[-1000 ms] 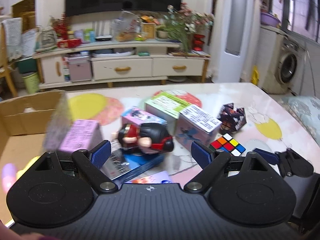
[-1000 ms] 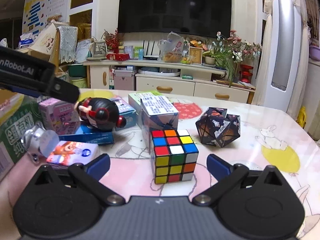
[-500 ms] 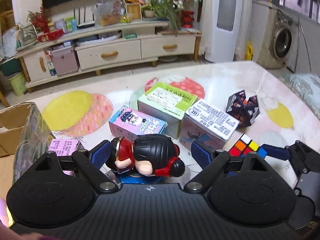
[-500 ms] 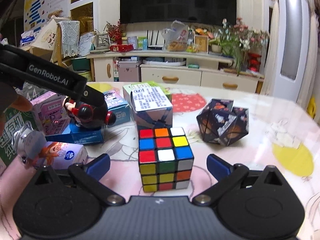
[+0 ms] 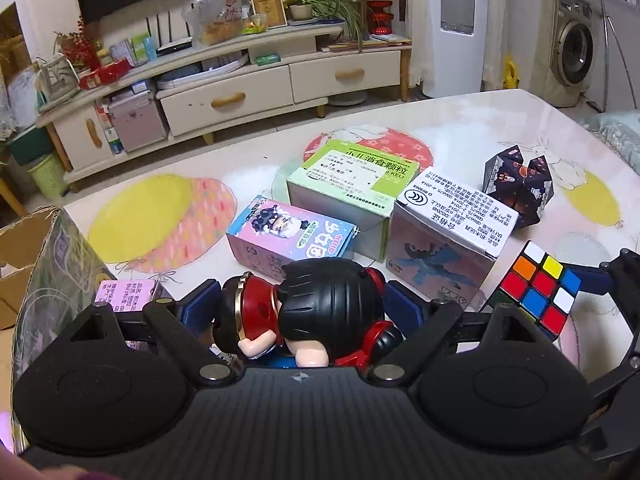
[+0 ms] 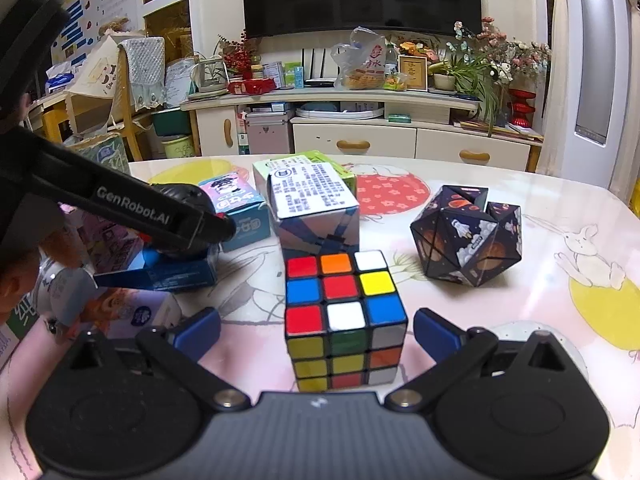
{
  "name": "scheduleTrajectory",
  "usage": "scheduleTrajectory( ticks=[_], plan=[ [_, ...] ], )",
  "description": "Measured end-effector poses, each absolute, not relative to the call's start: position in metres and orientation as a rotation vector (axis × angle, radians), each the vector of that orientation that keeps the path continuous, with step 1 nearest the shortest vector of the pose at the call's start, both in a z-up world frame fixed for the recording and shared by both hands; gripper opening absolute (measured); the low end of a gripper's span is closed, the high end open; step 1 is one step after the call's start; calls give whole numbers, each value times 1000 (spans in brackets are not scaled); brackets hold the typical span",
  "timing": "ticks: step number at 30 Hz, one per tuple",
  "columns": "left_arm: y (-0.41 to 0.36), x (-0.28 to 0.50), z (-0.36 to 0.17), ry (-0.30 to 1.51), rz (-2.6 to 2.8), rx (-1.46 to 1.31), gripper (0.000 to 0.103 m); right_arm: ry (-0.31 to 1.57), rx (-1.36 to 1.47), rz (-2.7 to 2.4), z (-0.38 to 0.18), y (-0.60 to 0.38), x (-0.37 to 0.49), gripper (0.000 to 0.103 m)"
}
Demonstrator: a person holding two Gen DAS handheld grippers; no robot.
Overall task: Organize rigid objects
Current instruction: 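Close left gripper on doll figure while right gripper closes on Rubik's cube, then carry doll with left tool while right tool carries Rubik's cube toward cardboard box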
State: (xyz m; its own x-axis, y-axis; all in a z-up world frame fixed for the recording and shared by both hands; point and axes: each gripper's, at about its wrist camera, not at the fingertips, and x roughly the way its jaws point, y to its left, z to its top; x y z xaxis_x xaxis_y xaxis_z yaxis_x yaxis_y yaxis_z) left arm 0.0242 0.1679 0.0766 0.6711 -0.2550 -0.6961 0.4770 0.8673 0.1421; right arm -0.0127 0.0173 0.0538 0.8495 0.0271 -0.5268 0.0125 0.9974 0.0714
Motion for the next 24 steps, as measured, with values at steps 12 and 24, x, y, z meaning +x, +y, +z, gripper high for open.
scheduleTrajectory(
  ticks=[12,24],
  plan=[
    [174,5,76,720,-324,265,103,555,95,-17,53,5,-9,59],
    [177,-17,78,716,-318,212,103,561,83,-8,52,4,-14,53]
  ],
)
